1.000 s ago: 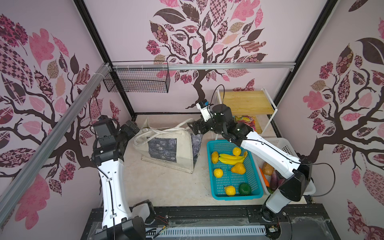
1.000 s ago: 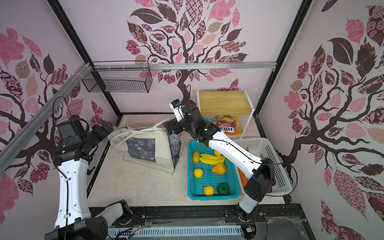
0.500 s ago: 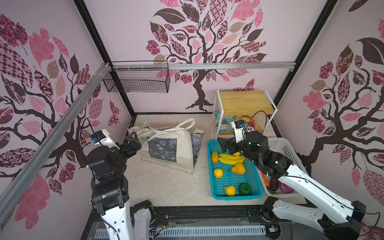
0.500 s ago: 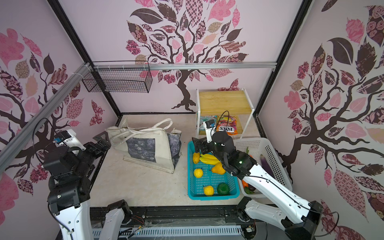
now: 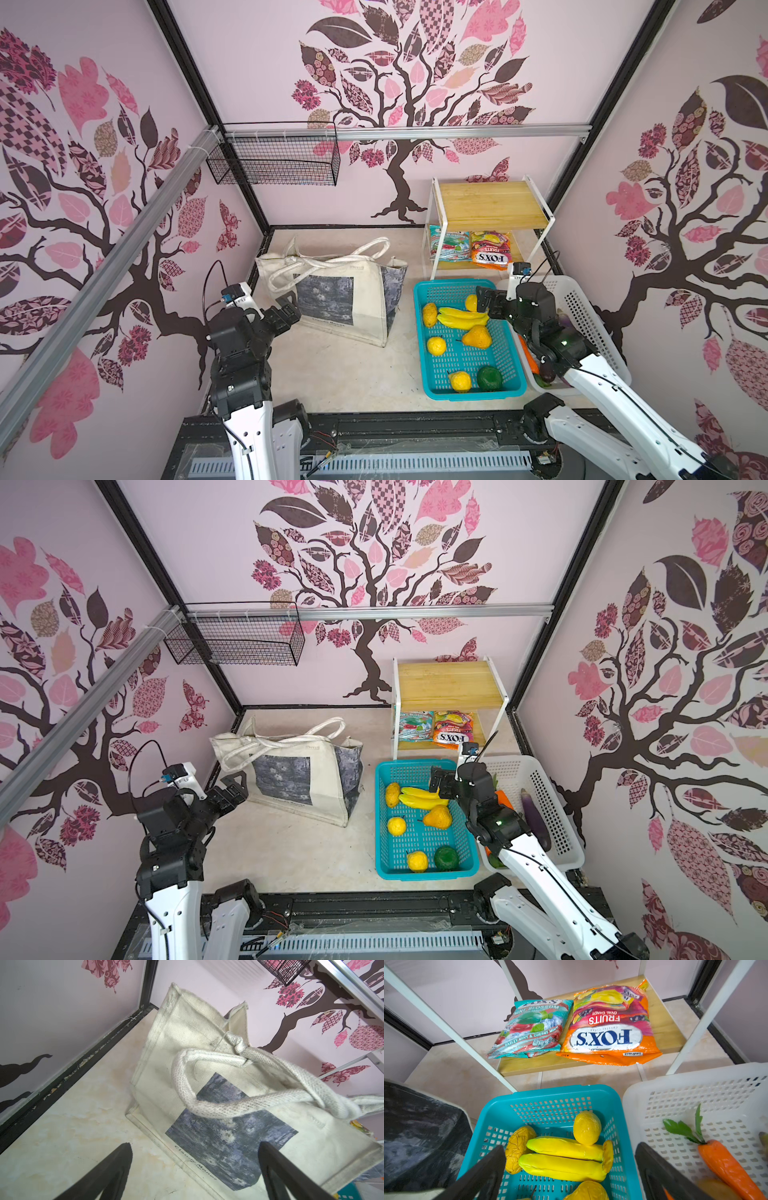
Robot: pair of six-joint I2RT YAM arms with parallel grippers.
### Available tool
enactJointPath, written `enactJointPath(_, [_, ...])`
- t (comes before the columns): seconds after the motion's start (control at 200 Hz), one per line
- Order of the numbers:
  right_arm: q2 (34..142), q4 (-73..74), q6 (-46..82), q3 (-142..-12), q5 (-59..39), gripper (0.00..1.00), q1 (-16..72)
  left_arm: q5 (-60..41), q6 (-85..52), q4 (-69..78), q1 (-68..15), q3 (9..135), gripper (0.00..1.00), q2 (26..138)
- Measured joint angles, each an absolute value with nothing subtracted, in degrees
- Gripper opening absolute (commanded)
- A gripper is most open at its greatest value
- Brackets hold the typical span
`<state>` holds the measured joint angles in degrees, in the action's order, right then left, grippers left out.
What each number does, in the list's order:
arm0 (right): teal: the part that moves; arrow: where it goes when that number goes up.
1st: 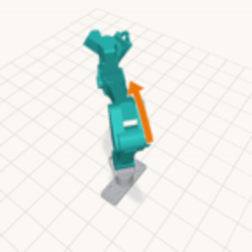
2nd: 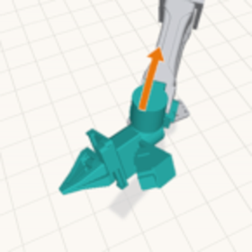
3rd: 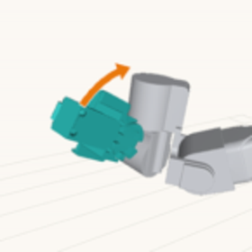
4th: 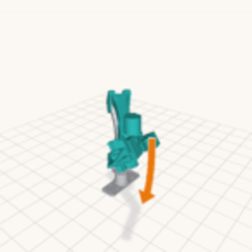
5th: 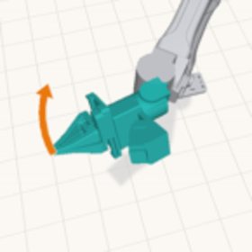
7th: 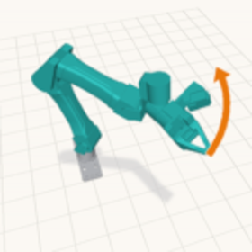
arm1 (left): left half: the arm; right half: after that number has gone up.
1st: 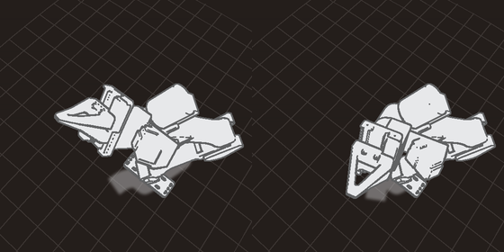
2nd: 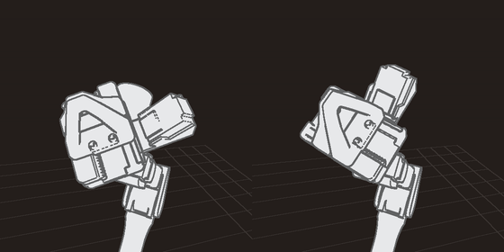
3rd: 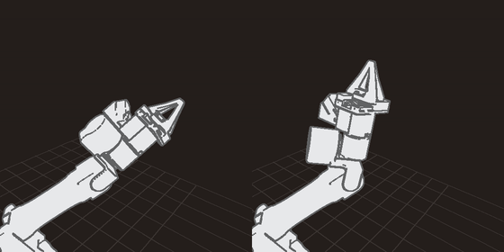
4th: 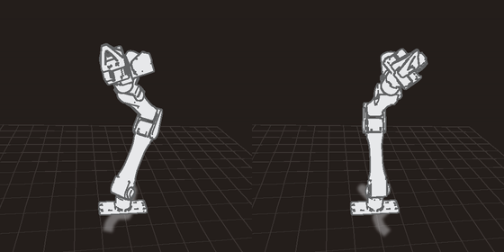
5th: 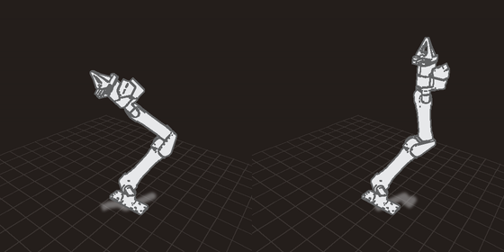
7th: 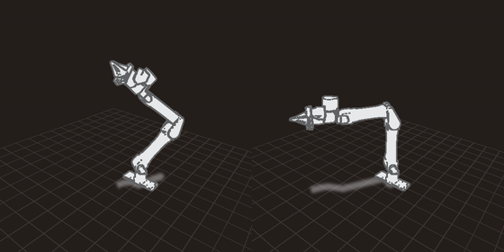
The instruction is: Place the food into the grocery bag and tie it
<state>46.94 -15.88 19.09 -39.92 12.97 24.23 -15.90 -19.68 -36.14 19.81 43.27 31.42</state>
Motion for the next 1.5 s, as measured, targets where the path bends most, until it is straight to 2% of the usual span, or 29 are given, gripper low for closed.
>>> enactJointPath(0.26, [48.23, -11.22, 18.26, -36.6, 13.58, 1.0, 24.23, -15.0, -20.18, -34.65, 18.37, 41.04, 0.98, 34.81])
enactJointPath(0.58, [47.35, -5.48, 16.62, -30.68, 19.27, 1.0, 24.18, -1.19, -25.15, -30.52, 3.31, 38.04, 0.98, 38.65])
enactJointPath(0.88, [51.55, 3.01, 11.53, -27.77, 22.68, 1.0, 23.73, 13.61, -25.63, -22.44, -6.46, 34.24, 0.98, 42.65])
enactJointPath(1.035, [54.19, 10.33, 8.6, -23.77, 23.53, 1.0, 19.7, 23.38, -23.42, -15.4, -7.88, 32.99, 0.98, 49.34])
enactJointPath(1.15, [57.17, 15.59, 8.56, -21.43, 23.14, 1.0, 14.46, 26.57, -20.51, -7.44, -8.03, 29.15, 0.98, 53.1])
enactJointPath(1.31, [61.76, 24.75, 6.81, -18.33, 23.86, 1.0, 12.43, 26.74, -14.83, 5.8, -7.77, 25.23, 0.98, 58.35])
enactJointPath(1.501, [71.29, 37.71, 5.06, -18.28, 24.58, 1.0, 11.29, 22.35, -10.24, 19.75, -4.12, 25.08, 0.98, 67.75])
